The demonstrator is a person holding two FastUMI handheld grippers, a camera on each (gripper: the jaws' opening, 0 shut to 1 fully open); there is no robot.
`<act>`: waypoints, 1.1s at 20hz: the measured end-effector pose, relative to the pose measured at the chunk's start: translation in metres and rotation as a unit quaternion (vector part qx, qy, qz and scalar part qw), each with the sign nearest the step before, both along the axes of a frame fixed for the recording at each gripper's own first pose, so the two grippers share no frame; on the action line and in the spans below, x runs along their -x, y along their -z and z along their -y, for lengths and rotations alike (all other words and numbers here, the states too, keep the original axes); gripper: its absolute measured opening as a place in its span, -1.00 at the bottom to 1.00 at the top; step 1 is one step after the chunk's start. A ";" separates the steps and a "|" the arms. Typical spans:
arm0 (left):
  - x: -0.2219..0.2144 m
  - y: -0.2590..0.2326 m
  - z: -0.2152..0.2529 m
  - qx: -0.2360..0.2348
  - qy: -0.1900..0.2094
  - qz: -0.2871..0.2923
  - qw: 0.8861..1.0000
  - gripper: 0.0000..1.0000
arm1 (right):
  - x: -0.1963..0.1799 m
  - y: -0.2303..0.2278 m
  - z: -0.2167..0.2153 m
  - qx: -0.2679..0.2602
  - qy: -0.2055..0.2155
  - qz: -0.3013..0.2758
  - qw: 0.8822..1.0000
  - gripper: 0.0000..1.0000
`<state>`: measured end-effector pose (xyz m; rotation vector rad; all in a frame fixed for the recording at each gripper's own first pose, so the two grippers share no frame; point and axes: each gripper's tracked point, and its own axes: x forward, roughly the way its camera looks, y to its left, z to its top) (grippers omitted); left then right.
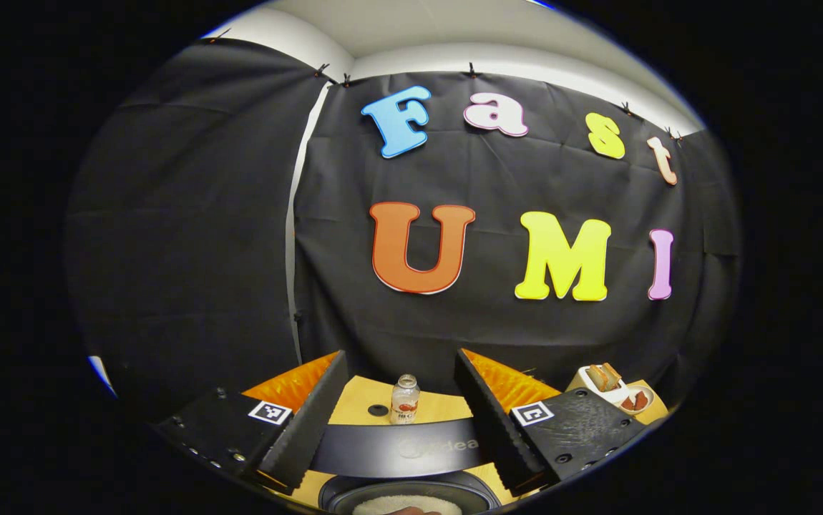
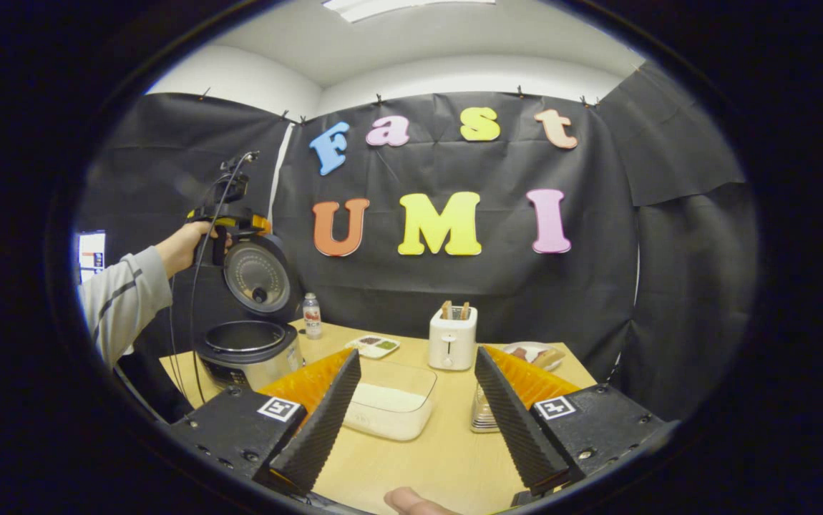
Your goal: Close the left gripper, press the button to open the rice cooker; take a wooden spoon from the chopstick holder with the right hand, scoop a spoonful of rice and pour it into the rice cooker, then put the wooden spoon back into the chopstick holder.
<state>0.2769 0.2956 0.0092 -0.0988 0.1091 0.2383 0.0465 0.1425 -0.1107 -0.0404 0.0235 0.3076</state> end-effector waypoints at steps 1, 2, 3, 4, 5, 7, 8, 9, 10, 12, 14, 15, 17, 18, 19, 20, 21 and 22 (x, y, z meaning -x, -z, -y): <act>0.004 0.003 0.003 0.000 0.000 -0.006 1.000 0.94 | 0.003 -0.001 0.001 -0.004 0.000 -0.002 1.000 0.97; 0.010 0.006 0.006 -0.001 0.000 -0.012 1.000 0.94 | 0.007 -0.001 0.003 -0.008 0.000 -0.005 1.000 1.00; 0.016 0.008 0.008 0.002 0.000 -0.015 1.000 0.95 | 0.014 -0.001 0.005 -0.013 -0.004 -0.010 1.000 1.00; 0.023 0.012 0.012 0.002 0.002 -0.021 1.000 0.94 | 0.022 -0.003 0.004 -0.021 -0.009 -0.013 1.000 1.00; 0.029 0.014 0.015 0.001 0.001 -0.022 1.000 1.00 | 0.029 -0.008 0.005 -0.029 -0.012 -0.010 0.999 0.97; 0.043 0.023 0.020 0.002 -0.002 -0.031 1.000 0.94 | 0.039 -0.013 0.012 -0.038 -0.007 -0.004 0.999 0.96; 0.050 0.027 0.023 0.001 -0.003 -0.036 0.999 0.94 | 0.044 -0.012 0.014 -0.039 -0.004 -0.002 0.999 0.96; 0.058 0.032 0.027 0.001 -0.004 -0.040 0.999 0.95 | 0.048 -0.010 0.014 -0.041 -0.002 -0.003 0.999 0.96; 0.065 0.038 0.030 0.002 -0.002 -0.044 0.999 0.94 | 0.053 -0.007 0.012 -0.041 -0.004 -0.007 0.999 1.00; 0.080 0.049 0.038 0.002 0.003 -0.048 0.999 0.94 | 0.066 -0.007 0.006 -0.045 -0.016 -0.014 0.999 0.96; 0.091 0.064 0.046 0.000 0.012 -0.057 0.998 0.94 | 0.075 -0.013 0.006 -0.049 -0.019 -0.008 0.999 1.00; 0.097 0.072 0.048 0.003 0.014 -0.062 0.998 0.94 | 0.079 -0.015 0.009 -0.048 -0.015 -0.003 0.999 0.96; 0.108 0.088 0.054 0.001 0.016 -0.071 0.997 0.94 | 0.088 -0.019 0.013 -0.048 -0.010 0.003 0.999 1.00; 0.115 0.097 0.056 0.002 0.015 -0.076 0.997 0.95 | 0.092 -0.018 0.013 -0.051 -0.008 0.006 0.999 1.00; 0.121 0.105 0.058 0.002 0.015 -0.080 0.997 0.95 | 0.096 -0.019 0.014 -0.052 -0.007 0.007 0.999 1.00; 0.126 0.113 0.062 0.001 0.015 -0.085 0.996 0.95 | 0.099 -0.018 0.014 -0.053 -0.005 0.007 0.999 1.00; 0.134 0.123 0.062 0.002 0.016 -0.092 0.996 0.95 | 0.104 -0.019 0.015 -0.052 -0.003 0.007 0.999 1.00; 0.139 0.129 0.062 0.002 0.016 -0.096 0.995 0.95 | 0.110 -0.020 0.016 -0.053 -0.002 0.009 0.999 0.96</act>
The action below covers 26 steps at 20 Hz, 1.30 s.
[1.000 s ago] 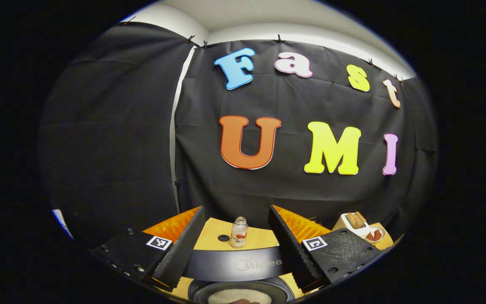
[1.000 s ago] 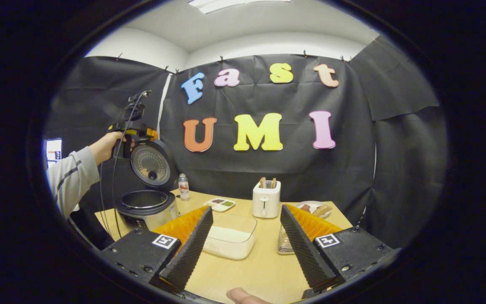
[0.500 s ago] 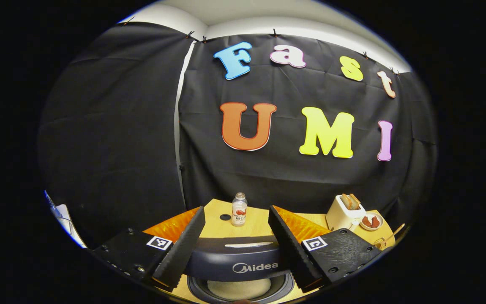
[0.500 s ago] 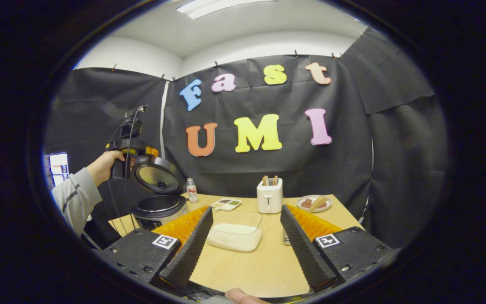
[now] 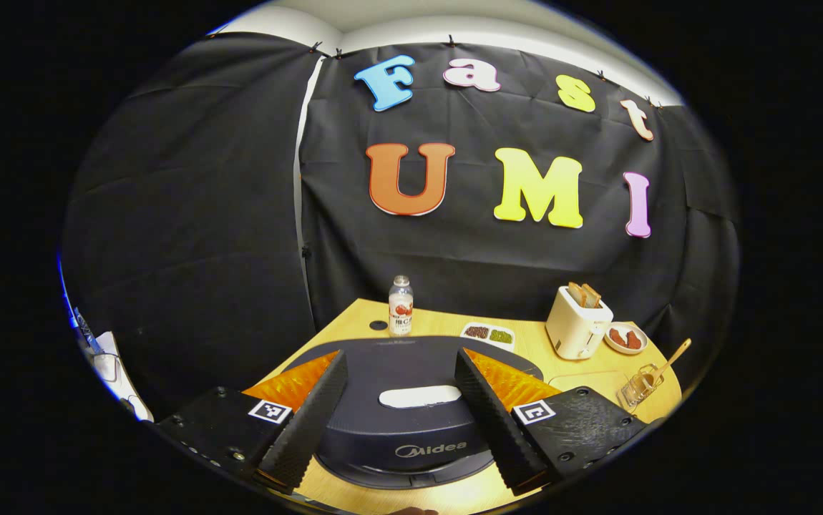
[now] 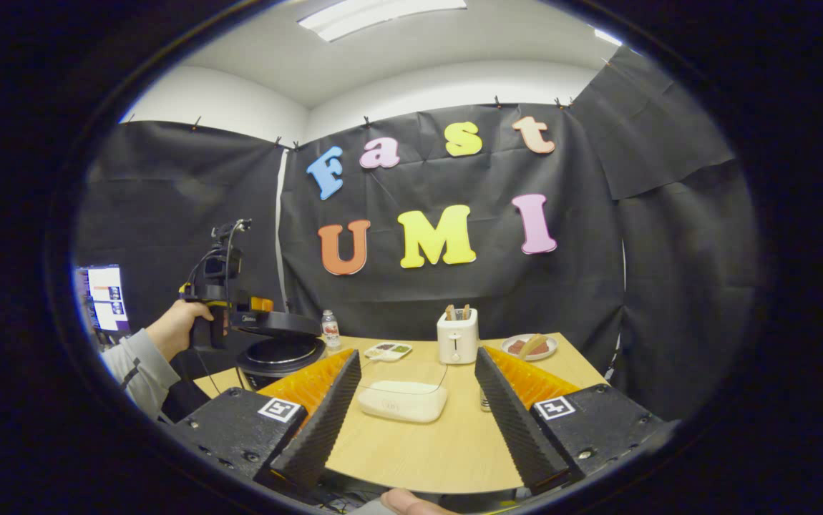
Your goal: Close the left gripper, press the button to open the rice cooker; take a wooden spoon from the chopstick holder with the right hand, scoop a spoonful of rice and pour it into the rice cooker, then put the wooden spoon back into the chopstick holder.
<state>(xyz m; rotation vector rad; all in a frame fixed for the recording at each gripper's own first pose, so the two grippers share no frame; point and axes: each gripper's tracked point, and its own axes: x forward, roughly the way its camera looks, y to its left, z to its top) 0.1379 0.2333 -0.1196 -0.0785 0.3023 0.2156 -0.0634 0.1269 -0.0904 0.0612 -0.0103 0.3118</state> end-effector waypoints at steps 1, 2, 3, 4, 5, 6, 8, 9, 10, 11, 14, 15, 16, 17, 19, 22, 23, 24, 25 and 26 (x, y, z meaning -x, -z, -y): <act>0.005 0.007 0.002 -0.001 -0.001 -0.003 1.000 0.95 | 0.007 -0.003 -0.001 0.001 0.000 0.001 1.000 0.96; 0.009 0.013 0.005 -0.002 0.000 -0.006 1.000 0.96 | 0.014 -0.006 -0.005 0.002 -0.003 0.004 1.000 0.96; 0.012 0.016 0.007 -0.005 0.002 -0.006 1.000 0.96 | 0.021 -0.012 -0.009 0.002 -0.008 0.009 1.000 0.96; 0.015 0.018 0.007 -0.010 0.003 -0.002 1.000 0.96 | 0.027 -0.017 -0.010 0.001 -0.008 0.014 1.000 1.00; 0.018 0.020 0.007 -0.013 0.003 0.002 1.000 0.96 | 0.028 -0.015 -0.010 -0.002 -0.005 0.017 1.000 1.00; 0.020 0.022 0.007 -0.013 0.001 0.004 1.000 0.98 | 0.031 -0.019 -0.009 -0.007 -0.001 0.021 1.000 0.96; 0.021 0.030 0.009 -0.016 -0.003 0.004 1.000 0.98 | 0.038 -0.026 -0.010 -0.013 0.004 0.026 1.000 1.00; 0.022 0.034 0.010 -0.019 -0.004 0.004 1.000 0.98 | 0.042 -0.028 -0.012 -0.014 0.005 0.028 0.999 1.00; 0.024 0.038 0.009 -0.019 -0.006 0.007 1.000 0.98 | 0.046 -0.029 -0.013 -0.012 0.005 0.031 0.999 1.00; 0.026 0.041 0.009 -0.019 -0.008 0.012 1.000 0.99 | 0.048 -0.031 -0.014 -0.010 0.006 0.034 0.999 1.00; 0.029 0.060 0.011 -0.028 -0.015 0.016 0.999 0.99 | 0.047 -0.028 -0.021 0.000 0.007 0.033 0.999 1.00; 0.030 0.060 0.011 -0.030 -0.019 0.023 0.999 0.99 | 0.046 -0.026 -0.024 0.002 0.005 0.029 1.000 1.00; 0.030 0.057 0.011 -0.034 -0.022 0.035 0.999 0.99 | 0.044 -0.024 -0.027 0.002 0.002 0.025 1.000 1.00; 0.031 0.059 0.013 -0.036 -0.027 0.039 0.998 0.99 | 0.044 -0.025 -0.031 0.001 -0.003 0.025 1.000 1.00; 0.031 0.061 0.010 -0.040 -0.041 0.051 0.997 0.99 | 0.040 -0.024 -0.031 0.000 -0.001 0.024 1.000 1.00; 0.032 0.060 0.011 -0.046 -0.051 0.064 0.996 0.99 | 0.036 -0.016 -0.032 0.002 -0.001 0.018 1.000 0.96; 0.034 0.060 0.012 -0.047 -0.051 0.068 0.995 0.99 | 0.034 -0.014 -0.031 0.001 0.001 0.016 1.000 1.00; 0.034 0.061 0.013 -0.050 -0.051 0.072 0.995 1.00 | 0.033 -0.011 -0.031 0.000 0.001 0.014 1.000 1.00; 0.034 0.061 0.013 -0.054 -0.050 0.074 0.995 1.00 | 0.032 -0.009 -0.031 0.000 0.000 0.011 1.000 1.00; 0.034 0.061 0.013 -0.057 -0.050 0.076 0.994 0.99 | 0.031 -0.006 -0.031 -0.001 0.000 0.009 1.000 0.96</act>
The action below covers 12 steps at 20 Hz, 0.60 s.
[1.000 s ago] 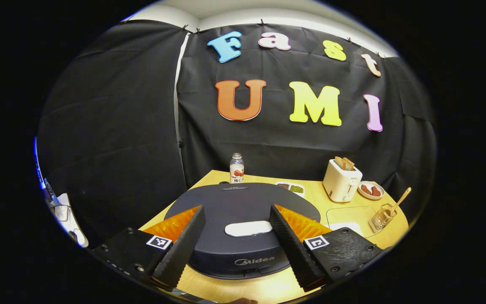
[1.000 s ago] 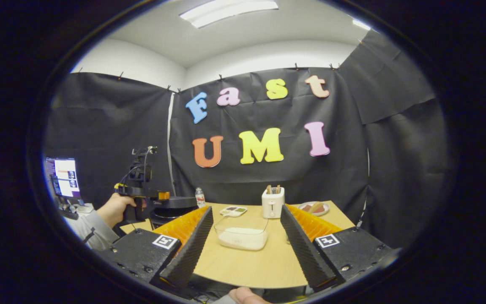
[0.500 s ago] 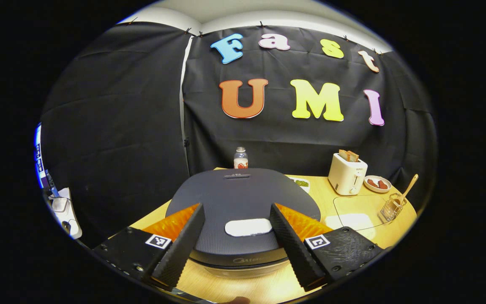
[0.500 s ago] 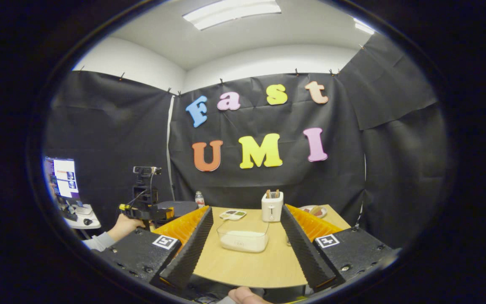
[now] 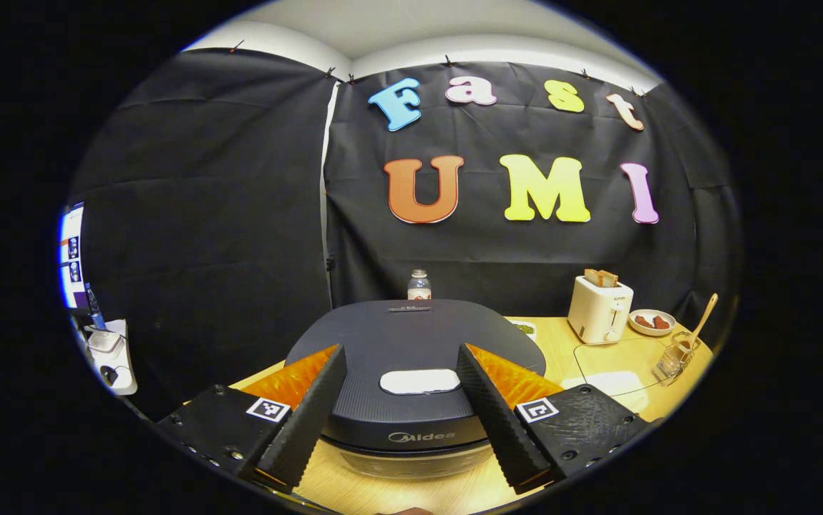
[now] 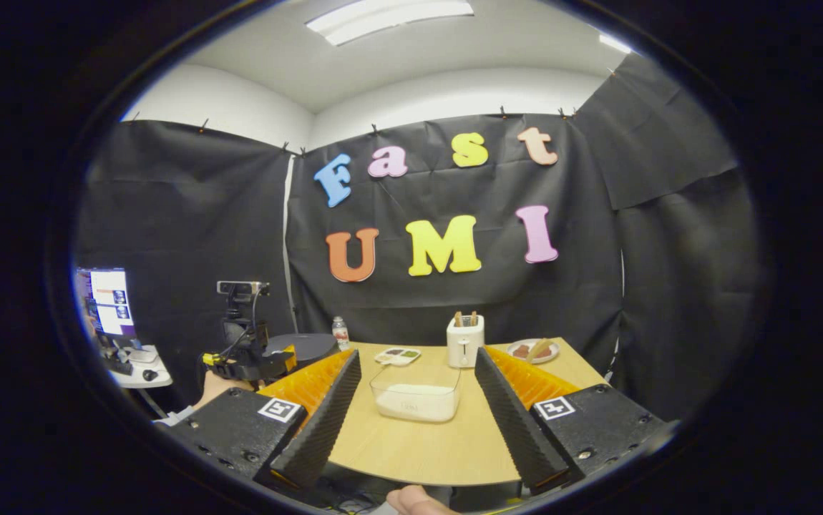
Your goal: Close the left gripper, press the button to open the rice cooker; take a wooden spoon from the chopstick holder with the right hand, scoop a spoonful of rice and pour it into the rice cooker, then put the wooden spoon back into the chopstick holder.
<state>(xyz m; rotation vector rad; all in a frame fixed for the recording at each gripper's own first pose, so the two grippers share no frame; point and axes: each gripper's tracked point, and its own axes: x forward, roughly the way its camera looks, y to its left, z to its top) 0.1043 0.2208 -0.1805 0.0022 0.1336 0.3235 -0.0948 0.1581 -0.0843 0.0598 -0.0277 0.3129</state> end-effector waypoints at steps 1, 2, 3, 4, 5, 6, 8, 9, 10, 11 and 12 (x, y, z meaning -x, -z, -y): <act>0.000 0.000 -0.001 0.001 0.000 0.002 1.000 0.99 | 0.000 0.001 0.000 -0.002 0.000 -0.001 1.000 1.00; 0.001 0.000 -0.001 0.002 -0.001 0.004 1.000 0.99 | -0.001 0.001 0.001 -0.003 0.000 -0.002 1.000 0.96; 0.000 0.000 -0.001 0.001 -0.001 0.007 1.000 0.99 | -0.001 0.002 0.001 -0.003 0.001 -0.003 1.000 1.00; 0.000 0.001 -0.001 0.000 -0.001 0.011 1.000 0.82 | -0.002 0.004 0.001 -0.002 0.002 -0.003 1.000 0.96; 0.001 0.002 0.000 0.000 0.000 0.010 1.000 1.00 | -0.002 0.005 0.001 0.000 0.002 -0.004 1.000 1.00; 0.001 0.006 -0.001 -0.001 0.000 0.007 1.000 0.82 | -0.003 0.007 0.001 0.000 0.002 -0.006 1.000 1.00; 0.003 0.006 -0.001 -0.002 0.000 0.017 1.000 1.00 | -0.005 0.011 -0.002 0.001 -0.001 -0.011 1.000 0.96; 0.002 0.005 -0.001 -0.001 0.001 0.019 1.000 0.83 | -0.005 0.013 -0.004 0.002 -0.003 -0.013 1.000 0.96; 0.002 0.005 -0.001 -0.001 0.001 0.019 1.000 1.00 | -0.004 0.014 -0.005 0.004 -0.005 -0.014 1.000 0.96; 0.002 0.005 -0.001 -0.001 0.000 0.019 1.000 1.00 | -0.004 0.014 -0.005 0.005 -0.006 -0.014 1.000 0.96; 0.002 0.004 -0.002 0.001 0.000 0.017 1.000 0.83 | -0.005 0.014 -0.005 0.007 -0.006 -0.014 1.000 0.96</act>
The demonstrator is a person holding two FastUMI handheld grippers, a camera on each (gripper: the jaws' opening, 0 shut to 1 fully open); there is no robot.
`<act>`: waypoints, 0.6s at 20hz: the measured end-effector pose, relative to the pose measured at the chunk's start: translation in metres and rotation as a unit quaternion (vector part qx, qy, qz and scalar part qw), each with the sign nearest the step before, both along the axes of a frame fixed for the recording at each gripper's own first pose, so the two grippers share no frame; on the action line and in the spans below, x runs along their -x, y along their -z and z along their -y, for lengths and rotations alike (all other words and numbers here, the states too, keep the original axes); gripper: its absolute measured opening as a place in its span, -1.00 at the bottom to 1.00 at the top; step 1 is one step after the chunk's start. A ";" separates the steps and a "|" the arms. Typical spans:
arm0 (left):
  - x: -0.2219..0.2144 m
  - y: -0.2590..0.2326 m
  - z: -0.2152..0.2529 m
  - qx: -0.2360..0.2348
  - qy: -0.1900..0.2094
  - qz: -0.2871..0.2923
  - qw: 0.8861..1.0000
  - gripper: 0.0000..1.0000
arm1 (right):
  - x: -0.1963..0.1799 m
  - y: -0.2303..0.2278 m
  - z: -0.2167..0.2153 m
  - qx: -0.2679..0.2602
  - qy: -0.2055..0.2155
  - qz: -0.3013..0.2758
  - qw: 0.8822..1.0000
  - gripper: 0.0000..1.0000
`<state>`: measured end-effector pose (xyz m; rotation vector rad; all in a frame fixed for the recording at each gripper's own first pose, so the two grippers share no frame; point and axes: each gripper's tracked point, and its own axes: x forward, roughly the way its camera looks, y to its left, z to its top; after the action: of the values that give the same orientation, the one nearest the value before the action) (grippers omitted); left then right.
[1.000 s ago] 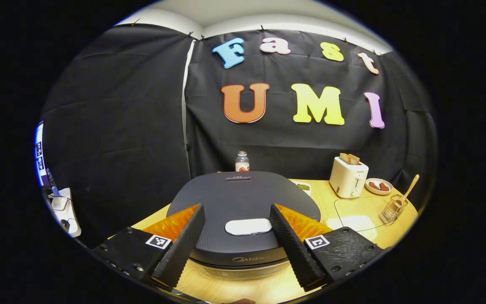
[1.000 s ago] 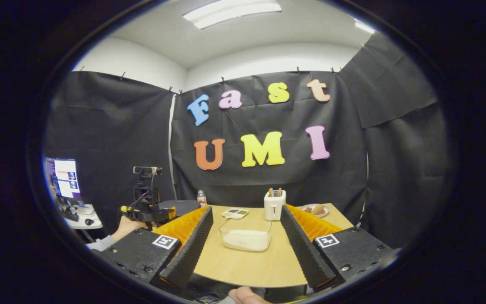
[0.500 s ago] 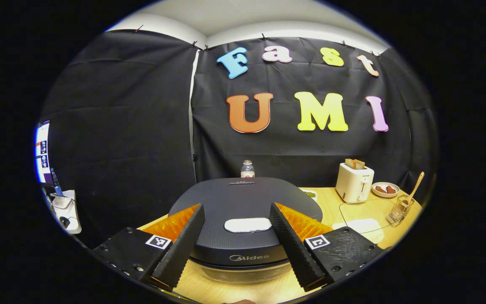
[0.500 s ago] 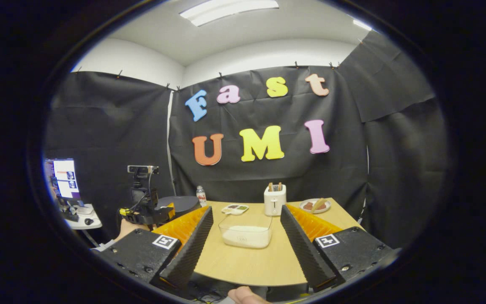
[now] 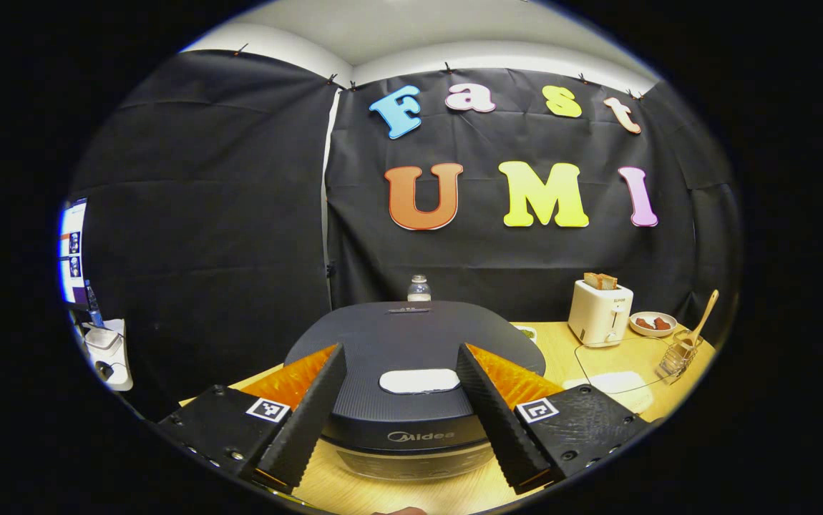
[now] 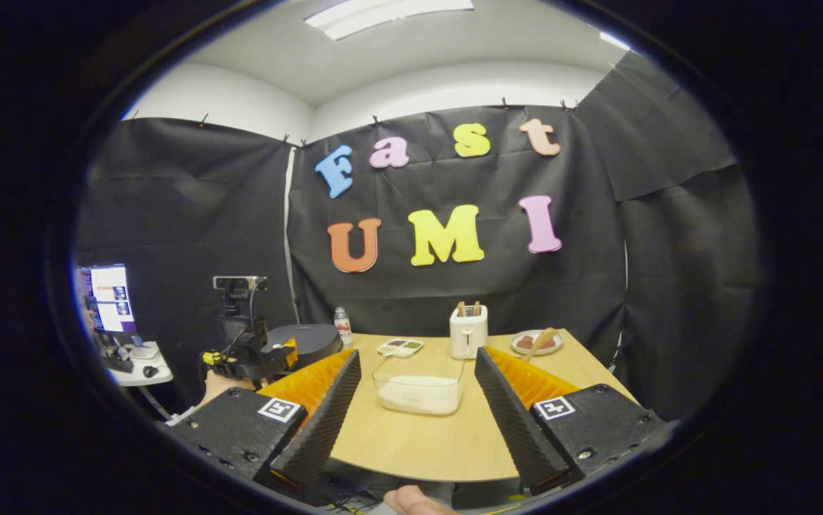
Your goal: Close the left gripper, press the button to open the rice cooker; take a wooden spoon from the chopstick holder with the right hand, scoop a spoonful of rice and pour it into the rice cooker, then put the wooden spoon back into the chopstick holder.
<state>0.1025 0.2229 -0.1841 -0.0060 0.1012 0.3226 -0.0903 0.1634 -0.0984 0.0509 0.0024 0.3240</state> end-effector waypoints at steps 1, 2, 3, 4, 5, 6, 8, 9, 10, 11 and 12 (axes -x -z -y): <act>0.001 -0.001 0.001 0.001 0.002 -0.005 1.000 0.99 | 0.000 0.000 0.001 0.001 0.001 0.000 1.000 0.96; 0.003 -0.003 0.002 0.002 0.004 -0.008 1.000 0.99 | 0.000 -0.002 0.003 0.000 0.003 0.001 1.000 0.96; 0.005 -0.005 0.003 0.005 0.007 -0.012 1.000 0.98 | -0.001 -0.003 0.005 -0.002 0.004 0.001 1.000 0.96; 0.008 -0.007 0.006 0.008 0.012 -0.016 1.000 0.96 | -0.001 -0.002 0.007 -0.003 0.007 0.001 1.000 0.96; 0.012 -0.010 0.007 0.010 0.012 -0.020 1.000 0.96 | -0.002 -0.004 0.009 -0.004 0.009 0.000 1.000 0.96; 0.016 -0.014 0.007 0.013 0.012 -0.023 1.000 0.93 | -0.003 -0.003 0.010 -0.004 0.011 0.000 1.000 0.96; 0.025 -0.028 0.012 0.010 0.014 -0.019 1.000 0.94 | -0.001 -0.005 0.013 -0.004 0.012 0.001 1.000 0.96; 0.030 -0.037 0.017 0.003 0.017 -0.013 1.000 0.94 | 0.000 -0.006 0.014 -0.003 0.013 0.003 1.000 0.96; 0.036 -0.043 0.019 -0.003 0.016 -0.012 1.000 0.94 | -0.001 -0.006 0.015 -0.002 0.013 0.005 1.000 1.00; 0.043 -0.049 0.023 -0.007 0.015 -0.012 1.000 0.93 | -0.001 -0.007 0.016 -0.001 0.014 0.007 1.000 1.00; 0.050 -0.055 0.029 -0.010 0.017 -0.012 1.000 0.92 | -0.001 -0.007 0.018 -0.001 0.016 0.008 1.000 0.96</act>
<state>0.0527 0.1940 -0.1286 0.0189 0.1214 0.2906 -0.0896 0.1450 -0.0915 0.0498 -0.0143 0.2919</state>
